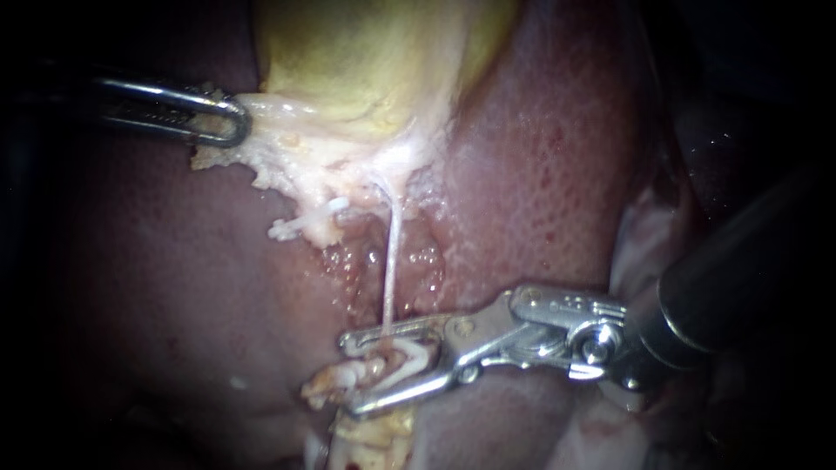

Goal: Clipping first clip right tube

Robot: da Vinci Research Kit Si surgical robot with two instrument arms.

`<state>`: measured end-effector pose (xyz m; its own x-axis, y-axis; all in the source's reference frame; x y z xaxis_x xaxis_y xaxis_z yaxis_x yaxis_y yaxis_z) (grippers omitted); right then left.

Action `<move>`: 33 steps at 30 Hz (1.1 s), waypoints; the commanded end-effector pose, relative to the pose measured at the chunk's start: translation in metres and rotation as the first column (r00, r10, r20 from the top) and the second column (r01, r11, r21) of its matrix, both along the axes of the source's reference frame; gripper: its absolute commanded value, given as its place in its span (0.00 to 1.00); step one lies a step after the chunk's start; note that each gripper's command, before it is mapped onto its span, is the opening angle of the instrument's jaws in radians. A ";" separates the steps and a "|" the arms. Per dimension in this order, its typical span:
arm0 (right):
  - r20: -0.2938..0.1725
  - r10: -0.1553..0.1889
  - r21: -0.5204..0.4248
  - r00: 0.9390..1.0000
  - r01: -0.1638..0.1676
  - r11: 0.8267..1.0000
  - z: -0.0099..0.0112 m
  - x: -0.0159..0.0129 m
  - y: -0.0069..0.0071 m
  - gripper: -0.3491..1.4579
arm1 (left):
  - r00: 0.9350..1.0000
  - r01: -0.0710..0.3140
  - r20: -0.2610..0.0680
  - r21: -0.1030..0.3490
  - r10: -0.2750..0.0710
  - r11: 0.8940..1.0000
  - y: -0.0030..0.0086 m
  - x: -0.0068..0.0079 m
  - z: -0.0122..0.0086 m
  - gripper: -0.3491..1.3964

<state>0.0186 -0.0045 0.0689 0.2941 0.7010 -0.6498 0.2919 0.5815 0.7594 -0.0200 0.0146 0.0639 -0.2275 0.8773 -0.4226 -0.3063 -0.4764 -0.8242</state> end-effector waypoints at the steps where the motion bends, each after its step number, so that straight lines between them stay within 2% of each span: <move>1: 0.003 0.001 0.006 1.000 -0.001 1.000 0.0000 0.0000 0.0000 0.41 | 1.000 0.000 0.000 0.000 0.000 1.000 0.0000 0.0000 0.0000 0.00; 15: 0.016 0.001 0.033 1.000 -0.001 0.999 0.0004 -0.0001 0.0005 0.27 | 1.000 0.000 0.000 0.000 0.000 1.000 0.0001 0.0000 0.0001 0.00; 22: 0.030 -0.001 0.027 1.000 0.000 1.000 0.0005 -0.0004 0.0006 0.11 | 1.000 0.001 -0.001 0.000 -0.001 1.000 0.0001 0.0000 0.0001 0.00; 25: 0.037 -0.003 0.037 0.999 0.002 0.999 0.0005 -0.0005 0.0006 0.00 | 1.000 0.001 -0.001 0.000 -0.001 1.000 0.0001 0.0000 0.0001 0.00; 33: 0.057 -0.009 0.061 0.998 0.005 0.998 0.0008 -0.0008 0.0010 0.00 | 1.000 0.001 -0.001 0.000 -0.001 1.000 0.0001 0.0000 0.0001 0.00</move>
<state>0.0178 -0.0035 0.0697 0.3334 0.7375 -0.5873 0.2512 0.5309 0.8093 -0.0200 0.0146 0.0640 -0.2272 0.8775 -0.4223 -0.3073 -0.4761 -0.8240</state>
